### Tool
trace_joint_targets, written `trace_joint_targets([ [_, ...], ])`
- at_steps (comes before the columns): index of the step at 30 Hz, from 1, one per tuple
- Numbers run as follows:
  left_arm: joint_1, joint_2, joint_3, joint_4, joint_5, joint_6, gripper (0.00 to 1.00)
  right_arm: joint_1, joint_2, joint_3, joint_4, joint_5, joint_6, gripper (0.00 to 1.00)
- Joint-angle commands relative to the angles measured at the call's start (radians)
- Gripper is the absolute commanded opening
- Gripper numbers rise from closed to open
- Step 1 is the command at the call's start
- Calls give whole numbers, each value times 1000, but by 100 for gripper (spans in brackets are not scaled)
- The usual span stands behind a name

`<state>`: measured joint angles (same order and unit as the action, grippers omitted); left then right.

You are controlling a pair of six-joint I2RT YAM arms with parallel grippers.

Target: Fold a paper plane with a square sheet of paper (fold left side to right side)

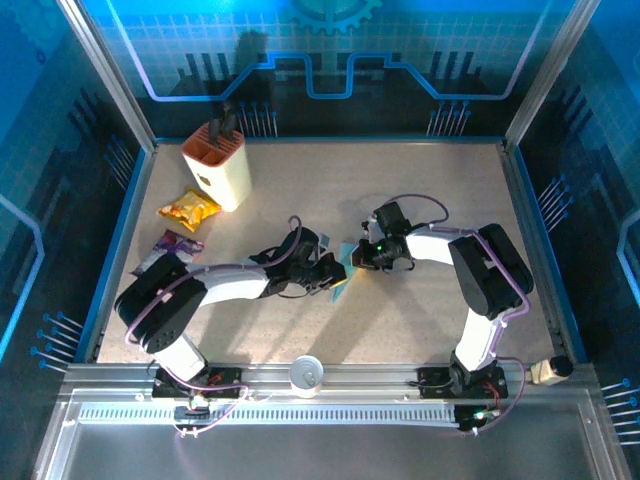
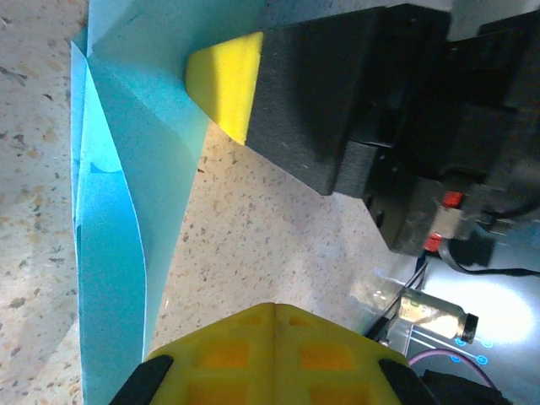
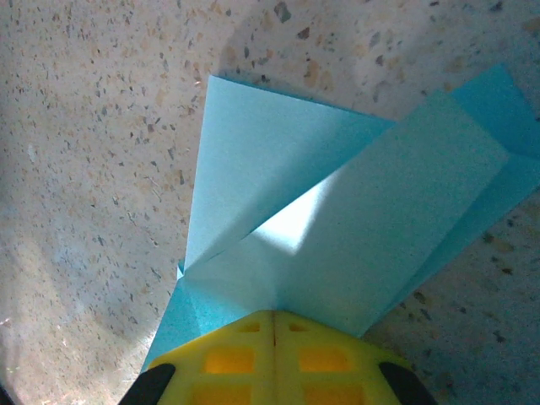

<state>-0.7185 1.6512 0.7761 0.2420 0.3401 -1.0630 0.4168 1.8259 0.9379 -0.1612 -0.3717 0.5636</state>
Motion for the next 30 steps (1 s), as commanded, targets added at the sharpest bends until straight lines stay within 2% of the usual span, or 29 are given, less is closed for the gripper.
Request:
trace_joint_targets([
  [1, -3, 42, 49, -38, 43, 35, 0, 13, 62, -29, -122, 101, -14, 0],
  [15, -4, 140, 118, -167, 8, 115, 0, 18, 67, -15, -156, 128, -34, 0],
  [30, -1, 157, 106, -186, -39, 126, 0, 43, 88, 21, -204, 184, -57, 0],
])
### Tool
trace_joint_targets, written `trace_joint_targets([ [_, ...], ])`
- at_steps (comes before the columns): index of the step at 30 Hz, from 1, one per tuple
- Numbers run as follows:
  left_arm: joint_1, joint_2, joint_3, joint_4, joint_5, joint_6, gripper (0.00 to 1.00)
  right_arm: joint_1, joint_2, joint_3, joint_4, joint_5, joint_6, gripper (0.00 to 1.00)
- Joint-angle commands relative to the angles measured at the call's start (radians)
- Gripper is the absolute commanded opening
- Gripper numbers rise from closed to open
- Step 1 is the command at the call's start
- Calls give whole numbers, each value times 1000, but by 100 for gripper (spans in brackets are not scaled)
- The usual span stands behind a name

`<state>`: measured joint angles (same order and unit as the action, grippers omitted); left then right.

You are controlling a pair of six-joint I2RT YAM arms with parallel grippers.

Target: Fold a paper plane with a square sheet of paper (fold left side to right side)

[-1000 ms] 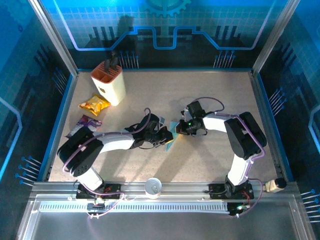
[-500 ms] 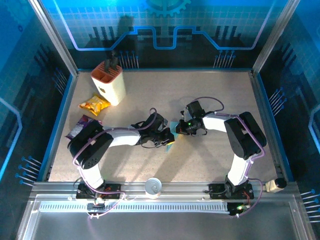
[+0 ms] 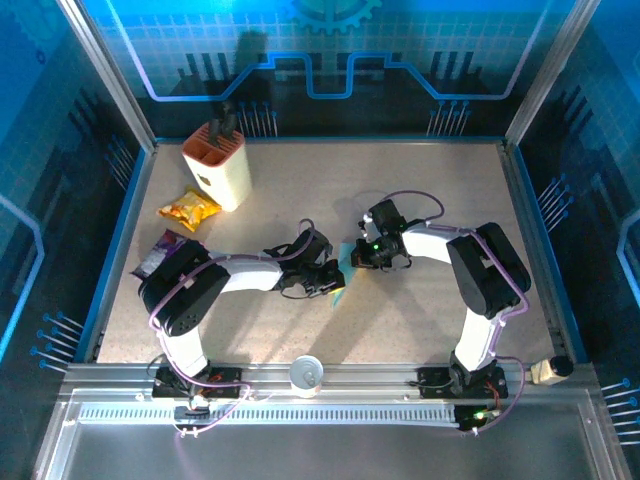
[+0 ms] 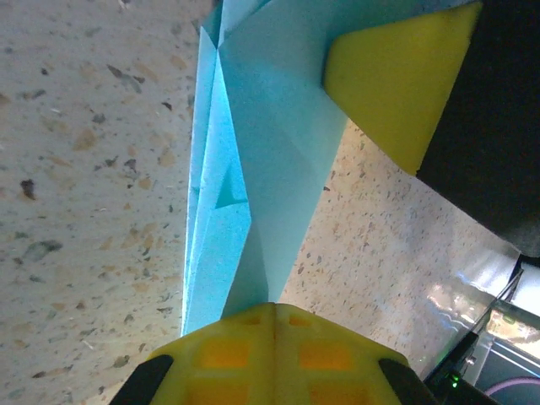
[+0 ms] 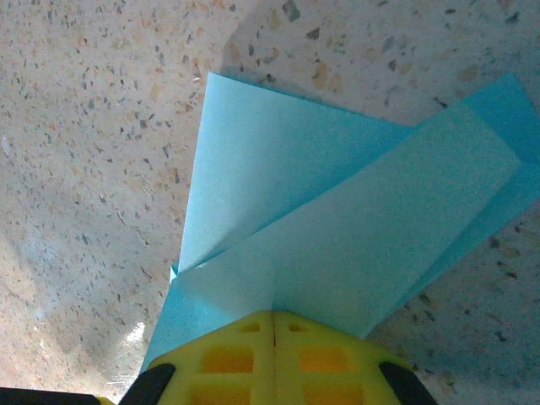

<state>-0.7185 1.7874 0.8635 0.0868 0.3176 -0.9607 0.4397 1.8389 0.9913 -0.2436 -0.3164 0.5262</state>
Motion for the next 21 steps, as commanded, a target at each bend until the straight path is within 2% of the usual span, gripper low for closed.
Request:
trace_joint_targets([
  [1, -1, 23, 18, -31, -15, 24, 0, 21, 77, -31, -124, 131, -21, 0],
  [21, -1, 45, -29, -27, -41, 18, 0, 31, 74, -3, -147, 135, -30, 0],
])
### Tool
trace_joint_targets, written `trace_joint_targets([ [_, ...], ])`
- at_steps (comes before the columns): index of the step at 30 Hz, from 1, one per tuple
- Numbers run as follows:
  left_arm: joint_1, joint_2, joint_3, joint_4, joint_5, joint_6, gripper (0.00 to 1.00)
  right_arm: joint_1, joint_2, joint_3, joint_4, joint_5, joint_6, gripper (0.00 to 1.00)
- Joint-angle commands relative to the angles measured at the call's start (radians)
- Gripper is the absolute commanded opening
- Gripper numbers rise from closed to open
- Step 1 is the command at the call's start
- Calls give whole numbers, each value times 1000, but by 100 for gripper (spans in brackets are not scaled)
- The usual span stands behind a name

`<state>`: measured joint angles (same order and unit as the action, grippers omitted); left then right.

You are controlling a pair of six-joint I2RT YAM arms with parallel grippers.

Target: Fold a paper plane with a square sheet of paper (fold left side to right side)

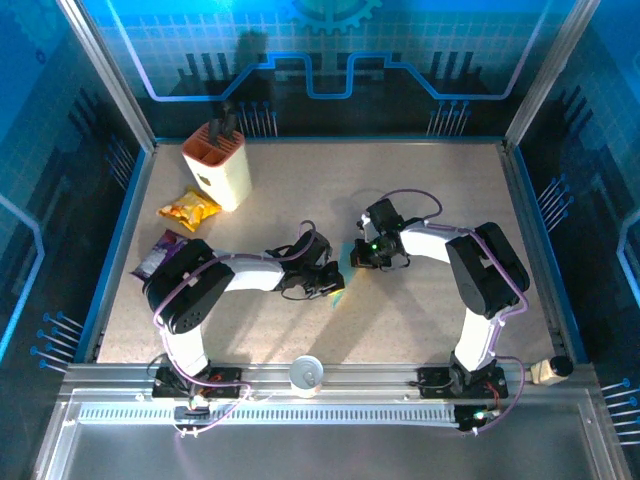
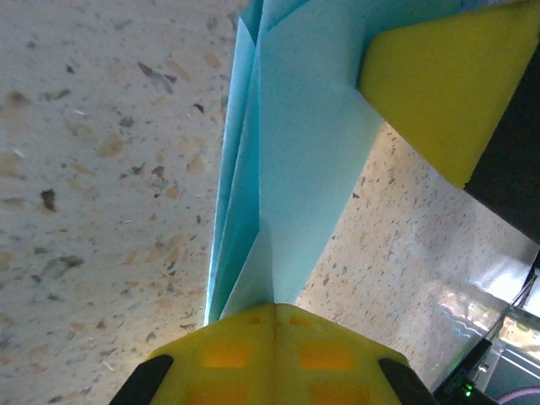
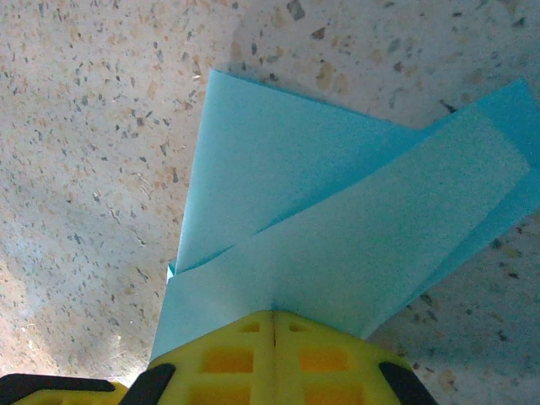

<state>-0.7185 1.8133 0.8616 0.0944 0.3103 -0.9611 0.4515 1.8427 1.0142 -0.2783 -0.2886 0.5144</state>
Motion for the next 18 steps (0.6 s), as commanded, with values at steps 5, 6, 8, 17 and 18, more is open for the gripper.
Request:
trace_joint_targets([
  [5, -1, 17, -64, -32, -62, 14, 0, 19, 33, 7, -110, 79, -36, 0],
  [6, -1, 15, -73, -30, -65, 12, 0, 18, 19, 16, -107, 70, -40, 0],
  [8, -1, 18, -93, -17, -71, 3, 0, 18, -21, 32, -97, 47, -51, 0],
  [17, -2, 36, -180, 91, -68, -57, 0, 7, -213, -88, 47, -65, -16, 0],
  [18, -2, 37, -188, 103, -69, -68, 0, 7, -226, -115, 76, -78, -6, 0],
])
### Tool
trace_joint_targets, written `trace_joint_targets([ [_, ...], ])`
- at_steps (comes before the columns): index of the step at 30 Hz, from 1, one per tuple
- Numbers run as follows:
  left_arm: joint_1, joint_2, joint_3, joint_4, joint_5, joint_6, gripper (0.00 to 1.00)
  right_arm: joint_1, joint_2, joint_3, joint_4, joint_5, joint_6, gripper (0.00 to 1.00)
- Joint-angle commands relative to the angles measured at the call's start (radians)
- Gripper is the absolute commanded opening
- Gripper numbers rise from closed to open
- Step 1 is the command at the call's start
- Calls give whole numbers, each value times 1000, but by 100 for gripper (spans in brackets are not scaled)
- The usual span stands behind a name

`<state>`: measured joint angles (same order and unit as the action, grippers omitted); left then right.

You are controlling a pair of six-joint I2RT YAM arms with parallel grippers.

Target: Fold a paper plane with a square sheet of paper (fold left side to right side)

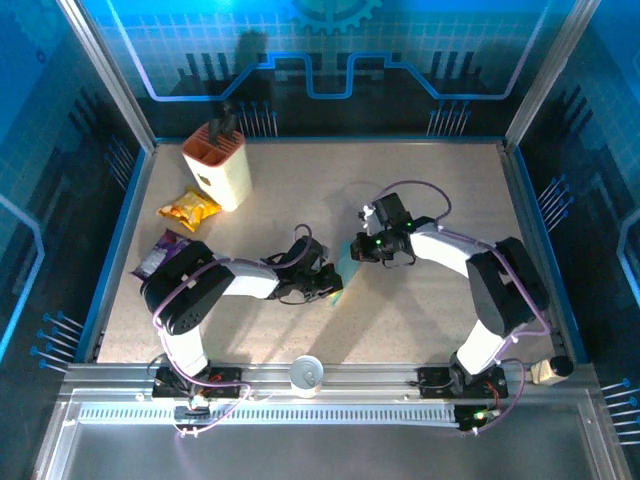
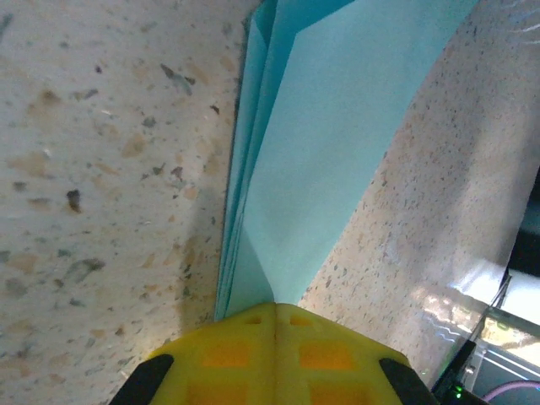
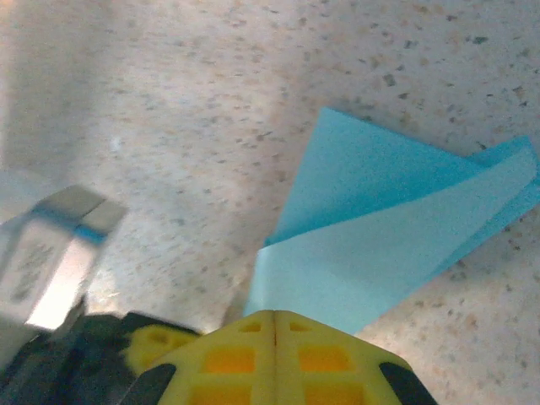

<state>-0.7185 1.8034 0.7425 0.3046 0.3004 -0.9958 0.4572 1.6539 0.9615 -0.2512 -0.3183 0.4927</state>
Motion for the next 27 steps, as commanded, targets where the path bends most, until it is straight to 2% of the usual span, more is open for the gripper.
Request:
trace_joint_targets([
  [1, -2, 45, -79, -100, -63, -43, 0, 4, -49, -96, 88, -69, 32, 0],
  [6, -6, 21, -107, -110, -107, -73, 0, 30, -50, -178, 195, -95, 79, 0],
  [13, -21, -1, -140, -117, -153, -132, 0, 73, 13, -185, 284, -111, 115, 0],
  [27, -27, -2, -145, -127, -176, -159, 0, 92, 124, -130, 322, -99, 102, 0],
])
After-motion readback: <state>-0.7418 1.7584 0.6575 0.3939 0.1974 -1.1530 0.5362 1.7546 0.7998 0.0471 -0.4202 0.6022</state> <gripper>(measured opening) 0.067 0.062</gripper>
